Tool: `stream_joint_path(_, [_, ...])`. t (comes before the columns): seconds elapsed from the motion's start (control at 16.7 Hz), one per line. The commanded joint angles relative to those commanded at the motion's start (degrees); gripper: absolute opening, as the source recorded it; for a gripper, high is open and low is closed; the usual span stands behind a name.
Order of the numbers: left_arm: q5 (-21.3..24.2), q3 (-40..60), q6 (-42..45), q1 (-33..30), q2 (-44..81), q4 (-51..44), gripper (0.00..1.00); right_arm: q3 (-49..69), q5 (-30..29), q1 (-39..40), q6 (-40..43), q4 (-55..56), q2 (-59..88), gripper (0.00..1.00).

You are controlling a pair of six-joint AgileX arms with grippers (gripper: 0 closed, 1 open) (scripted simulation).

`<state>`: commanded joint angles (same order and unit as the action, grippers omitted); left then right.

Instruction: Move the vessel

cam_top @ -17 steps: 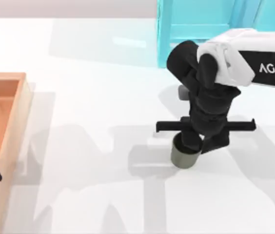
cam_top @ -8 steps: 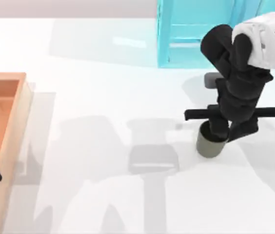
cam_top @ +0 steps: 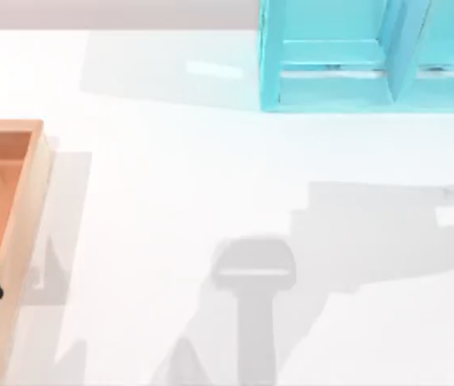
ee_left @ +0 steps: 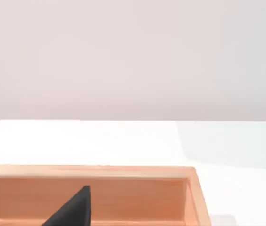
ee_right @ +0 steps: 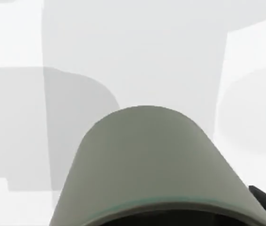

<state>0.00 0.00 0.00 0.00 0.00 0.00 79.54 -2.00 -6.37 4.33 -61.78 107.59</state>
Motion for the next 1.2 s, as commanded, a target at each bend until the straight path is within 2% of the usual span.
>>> stream_joint_path(0.12, [0.0, 0.0, 0.0, 0.0, 0.0, 0.0, 1.00, -1.1, -0.4, -5.0, 5.5, -1.1, -2.7, 0.00])
stream_joint_path(0.3, [0.0, 0.0, 0.0, 0.0, 0.0, 0.0, 1.00, -2.5, -0.8, -8.1, 9.4, -2.2, -5.6, 0.00])
stream_joint_path(0.66, [0.0, 0.0, 0.0, 0.0, 0.0, 0.0, 1.00, -3.2, -0.9, -7.8, 9.4, -1.1, -5.1, 0.00])
stream_joint_path(1.02, [0.0, 0.0, 0.0, 0.0, 0.0, 0.0, 1.00, -11.3, -0.9, -7.1, 8.4, 10.3, -2.1, 0.00])
stream_joint_path(1.2, [0.0, 0.0, 0.0, 0.0, 0.0, 0.0, 1.00, -12.7, -0.9, -6.9, 8.2, 12.1, -1.5, 0.00])
